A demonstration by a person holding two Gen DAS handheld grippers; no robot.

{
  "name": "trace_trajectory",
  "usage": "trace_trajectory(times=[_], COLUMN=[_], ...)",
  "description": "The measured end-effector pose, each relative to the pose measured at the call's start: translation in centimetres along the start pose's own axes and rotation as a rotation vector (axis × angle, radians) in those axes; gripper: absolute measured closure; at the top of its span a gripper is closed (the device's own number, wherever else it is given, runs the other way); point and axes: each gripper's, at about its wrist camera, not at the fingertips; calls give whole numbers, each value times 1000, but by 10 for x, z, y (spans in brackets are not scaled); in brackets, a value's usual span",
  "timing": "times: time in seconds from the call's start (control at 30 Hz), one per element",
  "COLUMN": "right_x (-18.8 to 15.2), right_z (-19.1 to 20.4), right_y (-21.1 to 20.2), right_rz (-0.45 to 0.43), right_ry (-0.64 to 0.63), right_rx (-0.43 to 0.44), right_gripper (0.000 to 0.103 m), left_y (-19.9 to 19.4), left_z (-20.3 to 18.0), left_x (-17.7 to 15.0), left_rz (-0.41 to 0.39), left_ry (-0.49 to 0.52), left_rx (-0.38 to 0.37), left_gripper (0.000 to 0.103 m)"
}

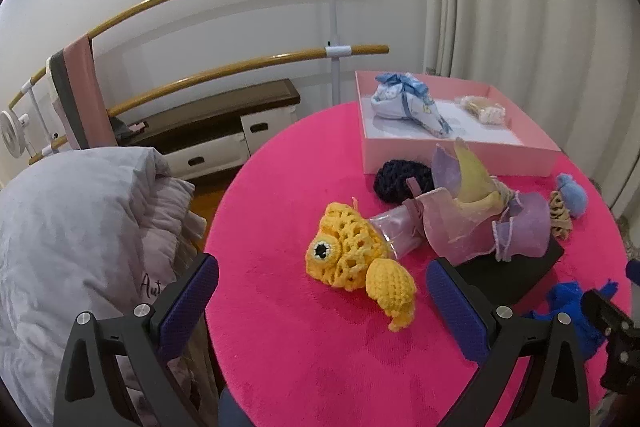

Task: Organize soft objects
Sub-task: 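Grasp the yellow crocheted fish with the left gripper while the right gripper grasps the blue knit sock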

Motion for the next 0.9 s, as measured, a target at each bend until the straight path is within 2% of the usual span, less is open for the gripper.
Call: trace_trajectory(times=[0.43, 0.63, 0.7, 0.77, 0.83, 0.9], right_x=[-3, -8, -9, -13, -16, -17], right_z=[2, 7, 9, 11, 13, 14], right_y=[22, 38, 43, 49, 50, 48], right_rz=[45, 98, 117, 143, 145, 143], right_ry=[-9, -30, -43, -58, -74, -82], right_rx=[16, 41, 46, 52, 53, 67], right_gripper=[0, 1, 9, 32, 34, 43], left_y=[50, 69, 77, 88, 97, 102], left_z=[-2, -2, 1, 4, 6, 5], left_x=[2, 5, 6, 6, 7, 7], left_rz=[58, 64, 63, 83, 104, 118], left_ry=[6, 1, -17, -35, -44, -35], left_rx=[21, -3, -1, -28, -56, -87], left_gripper=[0, 0, 0, 0, 5, 16])
Point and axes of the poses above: each gripper's, at about its wrist camera, not at the fingertips, and y roughly the way its jaws point, z to its left, x to its top, and after that the axes turned 2 degrees about -z, right-handed
